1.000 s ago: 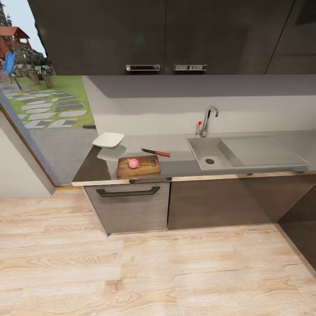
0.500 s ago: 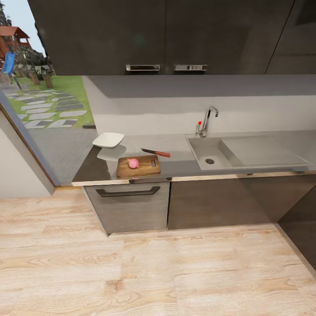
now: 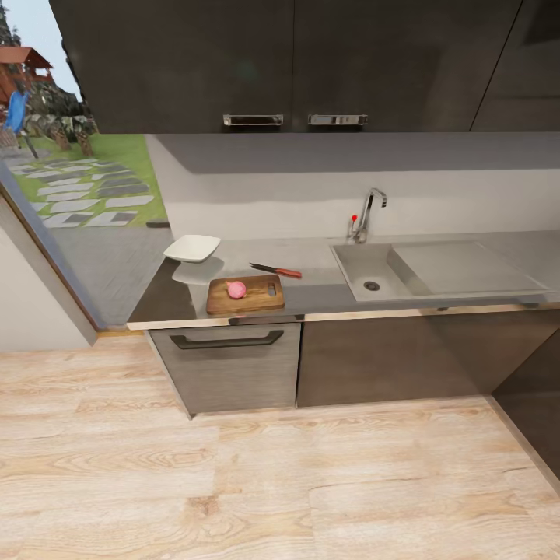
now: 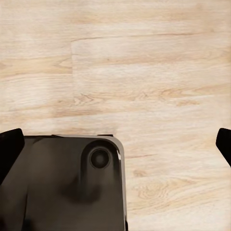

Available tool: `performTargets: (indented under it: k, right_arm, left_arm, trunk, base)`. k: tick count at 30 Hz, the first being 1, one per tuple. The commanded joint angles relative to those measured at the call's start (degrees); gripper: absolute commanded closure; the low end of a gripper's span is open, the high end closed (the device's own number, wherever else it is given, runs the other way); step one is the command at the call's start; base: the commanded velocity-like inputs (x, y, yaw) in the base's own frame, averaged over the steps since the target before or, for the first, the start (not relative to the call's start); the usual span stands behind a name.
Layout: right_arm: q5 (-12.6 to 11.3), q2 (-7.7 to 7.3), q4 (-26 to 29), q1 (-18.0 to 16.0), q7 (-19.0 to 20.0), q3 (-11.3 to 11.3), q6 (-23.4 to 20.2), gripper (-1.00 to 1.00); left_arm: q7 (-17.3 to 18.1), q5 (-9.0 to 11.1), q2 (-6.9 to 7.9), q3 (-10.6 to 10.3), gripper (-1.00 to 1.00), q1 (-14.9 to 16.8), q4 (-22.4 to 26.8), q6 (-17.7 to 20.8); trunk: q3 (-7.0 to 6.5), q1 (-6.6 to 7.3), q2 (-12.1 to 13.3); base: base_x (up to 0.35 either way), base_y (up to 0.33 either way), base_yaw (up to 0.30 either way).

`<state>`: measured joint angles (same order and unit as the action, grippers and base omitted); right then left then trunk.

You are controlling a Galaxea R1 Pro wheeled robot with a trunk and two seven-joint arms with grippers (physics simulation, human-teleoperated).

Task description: In the kitchen, take the Vidalia onion out of the sink, dice it on the chopping board with the paring knife, put the diced onion into the bowl on the countertop, then place both the paring knife and the chopping board into the sink.

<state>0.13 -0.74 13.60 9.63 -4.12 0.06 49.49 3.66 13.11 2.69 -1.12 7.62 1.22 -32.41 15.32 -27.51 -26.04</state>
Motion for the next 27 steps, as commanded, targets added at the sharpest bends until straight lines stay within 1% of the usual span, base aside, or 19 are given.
performTargets:
  k: [1, 2, 3, 5, 6, 7, 9, 10, 11, 12, 13, 14, 15, 16, 17, 23, 27]
  right_arm:
    - [0.0, 0.00, 0.1, 0.0, -0.2, 0.0, 0.1, -1.00]
    - [0.0, -0.01, 0.1, 0.0, -0.2, 0.0, 0.1, -1.00]
    - [0.0, -0.02, 0.1, 0.0, -0.2, 0.0, 0.1, -1.00]
    - [0.0, 0.00, 0.1, 0.0, -0.2, 0.0, 0.0, -1.00]
    - [0.0, 0.00, 0.1, 0.0, -0.2, 0.0, 0.0, -1.00]
    - [0.0, 0.00, 0.1, 0.0, -0.2, 0.0, 0.1, -1.00]
    - [0.0, 0.02, 0.1, 0.0, -0.2, 0.0, 0.0, -1.00]
    - [0.0, 0.00, 0.1, 0.0, -0.2, 0.0, 0.0, -1.00]
    - [0.0, -0.02, 0.1, 0.0, -0.2, 0.0, 0.0, -1.00]
    - [0.0, -0.03, 0.1, 0.0, -0.2, 0.0, 0.0, -1.00]
    - [0.0, -0.02, 0.1, 0.0, -0.2, 0.0, 0.1, -1.00]
    - [0.0, -0.01, 0.1, 0.0, -0.2, 0.0, 0.1, -1.00]
    - [0.0, -0.01, 0.1, 0.0, -0.2, 0.0, 0.1, -1.00]
    - [0.0, 0.00, 0.1, 0.0, -0.2, 0.0, 0.0, -1.00]
    - [0.0, 0.03, 0.1, 0.0, -0.2, 0.0, 0.0, -1.00]
    - [0.0, -0.01, 0.1, 0.0, -0.2, 0.0, 0.0, -1.00]
    - [0.0, -0.01, 0.1, 0.0, -0.2, 0.0, 0.0, -1.00]
  left_arm:
    - [0.3, 0.5, -0.35, -0.1, -1.00, -1.1, 2.7, -0.8]
    - [0.3, 0.5, -0.52, -0.1, -1.00, -1.7, 4.2, -0.9]
    - [0.3, 0.5, -0.85, -0.1, -1.00, -3.2, 7.8, -0.3]
    - [0.2, 0.5, -1.23, -0.1, -1.00, -5.0, 11.8, 1.4]
    - [0.0, 0.4, -1.55, -0.1, -1.00, -6.7, 16.1, 4.4]
    - [-0.1, 0.4, -1.67, -0.1, -1.00, -7.6, 18.3, 6.2]
    - [-0.7, 0.4, -1.98, -0.1, -1.00, -10.9, 26.8, 13.8]
    - [-0.8, 0.3, -2.07, -0.1, -1.00, -12.5, 30.8, 16.5]
    - [-0.9, 0.3, -2.15, -0.1, -1.00, -14.3, 35.4, 18.2]
    - [-1.0, 0.3, -2.19, -0.1, -1.00, -15.1, 37.5, 18.9]
    - [-1.0, 0.3, -2.24, -0.1, -1.00, -16.6, 41.8, 19.8]
    - [-1.0, 0.3, -2.26, -0.1, -1.00, -17.3, 43.8, 20.2]
    - [-1.0, 0.2, -2.24, -0.1, -1.00, -18.4, 47.3, 20.7]
    - [-1.0, 0.2, -2.22, -0.1, -1.00, -18.9, 48.7, 20.9]
    - [-1.1, -0.2, -2.18, 0.0, -1.00, -20.1, 51.3, 21.3]
    - [-1.1, -0.3, -2.08, 0.0, -1.00, -20.5, 47.9, 20.6]
    - [-1.0, -0.4, -1.68, -0.1, -1.00, -20.5, 45.1, 18.9]
  trunk:
    - [0.08, -0.03, -0.1]
    - [0.08, -0.03, -0.1]
    - [0.08, -0.03, -0.1]
    - [0.08, -0.03, -0.1]
    - [0.08, -0.03, -0.1]
    - [0.08, -0.03, -0.1]
    - [0.08, -0.03, -0.1]
    - [0.08, -0.03, -0.1]
    - [0.08, -0.03, -0.1]
    - [0.08, -0.03, -0.1]
    - [0.08, -0.03, -0.1]
    - [0.08, -0.03, -0.1]
    - [0.08, -0.03, -0.1]
    - [0.08, -0.03, -0.1]
    - [0.08, -0.03, -0.1]
    - [0.08, -0.03, -0.1]
    - [0.08, -0.03, -0.1]
  base:
    - [0.000, 0.000, 0.000]
    - [0.000, 0.000, 0.000]
    - [0.000, 0.000, 0.000]
    - [0.000, 0.000, 0.000]
    - [0.000, 0.000, 0.000]
    - [0.000, 0.000, 0.000]
    - [0.000, 0.000, 0.000]
    - [0.000, 0.000, 0.000]
    - [0.000, 0.000, 0.000]
    - [0.000, 0.000, 0.000]
    - [0.000, 0.000, 0.000]
    - [0.000, 0.000, 0.000]
    - [0.000, 0.000, 0.000]
    - [0.000, 0.000, 0.000]
    - [0.000, 0.000, 0.000]
    - [0.000, 0.000, 0.000]
    - [0.000, 0.000, 0.000]
